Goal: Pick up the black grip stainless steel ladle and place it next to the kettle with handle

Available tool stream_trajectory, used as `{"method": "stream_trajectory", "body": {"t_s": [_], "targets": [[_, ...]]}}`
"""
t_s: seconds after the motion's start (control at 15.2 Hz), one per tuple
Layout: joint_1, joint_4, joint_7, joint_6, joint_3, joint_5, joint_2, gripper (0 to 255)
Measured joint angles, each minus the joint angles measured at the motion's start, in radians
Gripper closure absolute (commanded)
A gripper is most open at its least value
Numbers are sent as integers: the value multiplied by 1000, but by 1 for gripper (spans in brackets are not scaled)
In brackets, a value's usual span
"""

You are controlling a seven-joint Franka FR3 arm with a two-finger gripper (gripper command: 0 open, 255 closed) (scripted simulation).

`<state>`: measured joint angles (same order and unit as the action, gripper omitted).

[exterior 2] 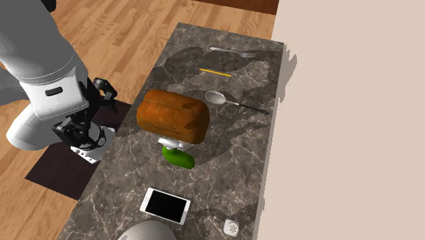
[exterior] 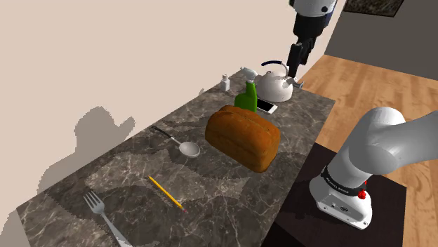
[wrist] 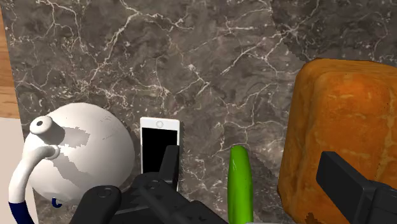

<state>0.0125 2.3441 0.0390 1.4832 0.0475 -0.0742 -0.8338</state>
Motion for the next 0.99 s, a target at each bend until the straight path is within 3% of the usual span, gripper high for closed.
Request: {"method": "stream_trajectory", "body": {"t_s": [0.53, 0.99], "targets": [[-26, 26, -84, 147, 64, 74, 126, 0], [-53, -9, -180, 317, 146, 141, 326, 0]]}}
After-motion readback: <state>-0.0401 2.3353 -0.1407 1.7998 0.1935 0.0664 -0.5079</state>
